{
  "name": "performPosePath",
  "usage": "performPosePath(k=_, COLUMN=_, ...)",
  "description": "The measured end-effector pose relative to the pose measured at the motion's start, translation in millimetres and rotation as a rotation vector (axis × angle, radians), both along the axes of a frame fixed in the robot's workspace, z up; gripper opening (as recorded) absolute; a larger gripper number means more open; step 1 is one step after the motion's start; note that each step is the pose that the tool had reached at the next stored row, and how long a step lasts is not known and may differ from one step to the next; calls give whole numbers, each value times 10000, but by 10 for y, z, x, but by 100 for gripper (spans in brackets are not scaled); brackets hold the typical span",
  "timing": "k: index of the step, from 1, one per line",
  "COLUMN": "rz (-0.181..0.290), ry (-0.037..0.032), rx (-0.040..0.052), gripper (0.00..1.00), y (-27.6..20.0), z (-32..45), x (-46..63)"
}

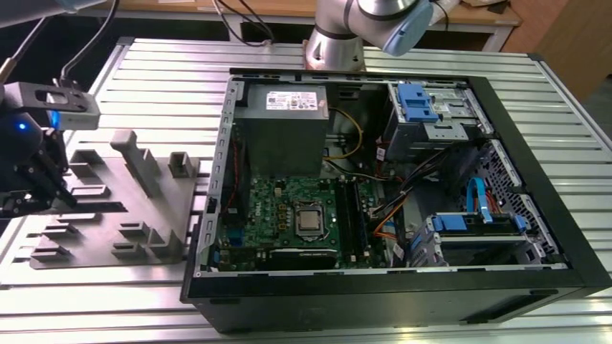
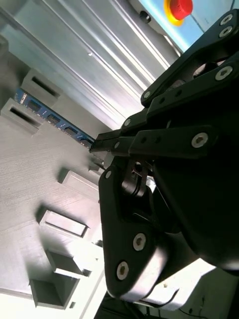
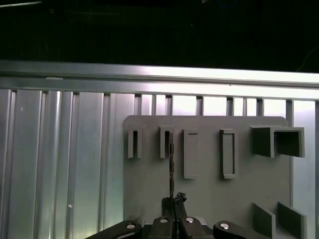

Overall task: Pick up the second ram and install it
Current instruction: 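Pick up the second ram and move it above second insertion slot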

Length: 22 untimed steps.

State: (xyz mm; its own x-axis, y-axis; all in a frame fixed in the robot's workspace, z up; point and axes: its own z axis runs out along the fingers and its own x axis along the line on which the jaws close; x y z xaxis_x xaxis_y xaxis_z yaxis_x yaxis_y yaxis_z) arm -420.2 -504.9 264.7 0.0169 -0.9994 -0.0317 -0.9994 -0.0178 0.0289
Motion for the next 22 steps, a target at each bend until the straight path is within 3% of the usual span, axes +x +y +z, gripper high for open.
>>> performPosePath(k=11, rz=0, ry=-1, rx=0, gripper=8, y=0, z=266, x=0)
performPosePath(k=22, rz=0, ry=-1, rx=11, gripper=8, y=0, z=580, x=0)
